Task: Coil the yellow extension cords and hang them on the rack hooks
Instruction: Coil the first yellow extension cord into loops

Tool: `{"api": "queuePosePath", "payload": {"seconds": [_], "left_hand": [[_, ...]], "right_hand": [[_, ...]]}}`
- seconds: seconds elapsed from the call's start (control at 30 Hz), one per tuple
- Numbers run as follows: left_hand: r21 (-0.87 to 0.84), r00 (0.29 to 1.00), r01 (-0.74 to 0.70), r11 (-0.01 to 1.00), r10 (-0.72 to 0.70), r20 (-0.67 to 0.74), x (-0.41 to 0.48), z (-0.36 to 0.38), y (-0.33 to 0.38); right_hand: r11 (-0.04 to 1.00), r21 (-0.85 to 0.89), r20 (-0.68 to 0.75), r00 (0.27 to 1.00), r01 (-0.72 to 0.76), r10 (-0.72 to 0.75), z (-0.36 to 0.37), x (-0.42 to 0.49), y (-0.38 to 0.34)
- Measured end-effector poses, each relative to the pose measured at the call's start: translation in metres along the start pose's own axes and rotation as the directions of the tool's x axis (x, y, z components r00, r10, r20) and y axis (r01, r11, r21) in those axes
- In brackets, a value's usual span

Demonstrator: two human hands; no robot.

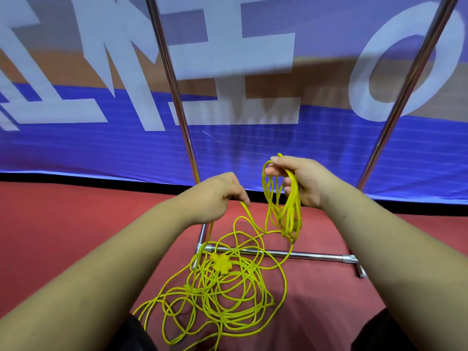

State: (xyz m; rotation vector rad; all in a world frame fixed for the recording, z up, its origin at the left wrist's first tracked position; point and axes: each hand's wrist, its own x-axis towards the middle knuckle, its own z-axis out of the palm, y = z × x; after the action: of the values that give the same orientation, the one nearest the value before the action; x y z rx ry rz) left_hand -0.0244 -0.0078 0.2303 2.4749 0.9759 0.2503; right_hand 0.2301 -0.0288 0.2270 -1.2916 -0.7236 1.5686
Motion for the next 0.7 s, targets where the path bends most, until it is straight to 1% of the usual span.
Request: {"api": "queuePosePath", "payload": {"seconds": [0.07, 0.17, 0.2, 0.33, 0.4, 0.47, 0.53, 0.6, 0.7], "left_hand": [[0.001, 1.0, -0.002, 1.0, 0.002, -0.029, -0.006, 0.008, -0.001], [0.106, 1.0, -0.018, 0.994, 0.015, 0.025, -0.002, 0.003, -0.005], [0.103, 1.0, -0.015, 0.995, 0.013, 0.024, 0.0, 0.0, -0.005], [-0.015, 0.997, 0.072, 0.997, -0.071, 0.038, 0.005, 0.001, -0.005], [-0.118, 0.989, 0.15, 0.982, -0.147, 0.032, 0.006, 0.007, -0.006], [-0.238, 0.976, 0.21, 0.948, -0.217, -0.006, 0.005, 0.009, -0.009], [-0.27, 0.973, 0.211, 0.939, -0.229, -0.035, 0.004, 0.007, -0.015], [-0.237, 0.975, 0.207, 0.949, -0.22, -0.028, 0.003, 0.003, -0.024], [-0.148, 0.974, 0.225, 0.963, -0.218, 0.064, 0.004, 0.0, -0.029]], "right_hand": [[1.0, -0.004, 0.009, 1.0, -0.01, 0.01, 0.001, 0.001, -0.001], [1.0, 0.002, 0.057, 0.998, -0.007, 0.007, 0.001, 0.003, -0.001], [1.0, -0.001, 0.07, 0.998, -0.006, 0.006, 0.0, 0.003, -0.001], [1.0, 0.005, 0.128, 0.992, 0.004, -0.005, -0.006, 0.002, -0.005], [1.0, 0.008, 0.144, 0.99, 0.0, -0.001, -0.01, 0.003, -0.008], [1.0, 0.002, 0.128, 0.992, -0.02, 0.019, -0.014, 0.004, -0.01], [0.999, -0.013, 0.097, 0.995, -0.03, 0.031, -0.015, 0.004, -0.011], [0.999, -0.018, 0.049, 0.998, -0.031, 0.032, -0.016, 0.004, -0.011], [0.999, -0.02, -0.025, 0.999, -0.044, 0.044, -0.018, 0.005, -0.008]]}}
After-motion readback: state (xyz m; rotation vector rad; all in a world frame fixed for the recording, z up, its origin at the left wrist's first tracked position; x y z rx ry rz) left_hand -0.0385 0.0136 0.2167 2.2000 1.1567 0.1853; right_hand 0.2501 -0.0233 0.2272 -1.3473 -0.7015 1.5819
